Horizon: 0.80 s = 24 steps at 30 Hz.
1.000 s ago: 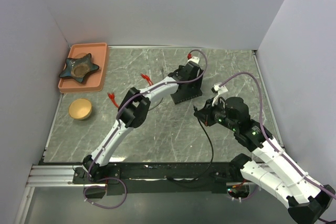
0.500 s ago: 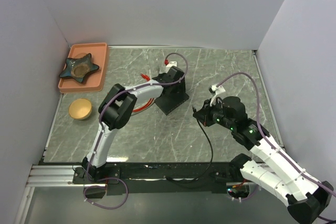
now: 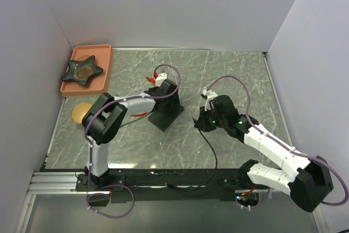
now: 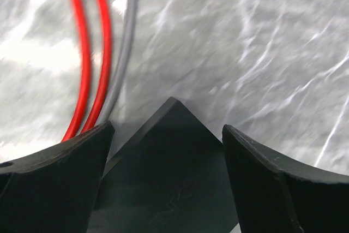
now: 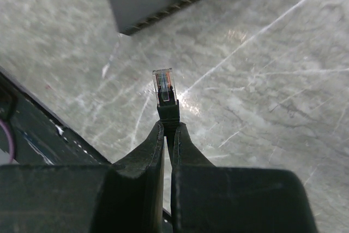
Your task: Insert the plug into the switch port
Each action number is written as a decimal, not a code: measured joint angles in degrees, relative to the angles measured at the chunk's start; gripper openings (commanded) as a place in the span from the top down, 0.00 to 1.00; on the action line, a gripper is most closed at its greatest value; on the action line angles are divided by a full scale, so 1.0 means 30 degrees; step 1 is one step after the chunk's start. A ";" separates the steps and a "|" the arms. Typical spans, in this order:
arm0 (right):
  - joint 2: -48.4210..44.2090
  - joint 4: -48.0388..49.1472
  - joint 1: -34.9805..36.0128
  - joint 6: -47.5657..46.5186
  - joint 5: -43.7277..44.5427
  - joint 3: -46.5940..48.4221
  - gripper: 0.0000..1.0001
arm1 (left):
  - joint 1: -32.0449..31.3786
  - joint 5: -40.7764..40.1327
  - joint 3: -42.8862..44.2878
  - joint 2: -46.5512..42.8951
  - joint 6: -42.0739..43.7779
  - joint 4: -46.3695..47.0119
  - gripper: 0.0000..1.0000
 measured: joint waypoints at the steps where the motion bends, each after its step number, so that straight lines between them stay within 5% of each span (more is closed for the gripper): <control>1: 0.0415 0.0044 0.0182 -0.0058 0.0036 0.0007 1.00 | 0.0000 -0.0036 -0.0634 -0.0415 -0.0066 0.0219 0.12; 11: 0.3803 0.0481 0.4160 -0.0750 0.1253 0.0867 1.00 | 0.0015 0.0109 -0.5676 -0.4430 -0.0488 0.0823 0.08; 24: 0.5632 0.1603 0.6528 -0.1479 0.2004 0.1195 1.00 | 0.0962 0.0743 -1.0513 -1.2407 -0.0510 -0.1443 0.03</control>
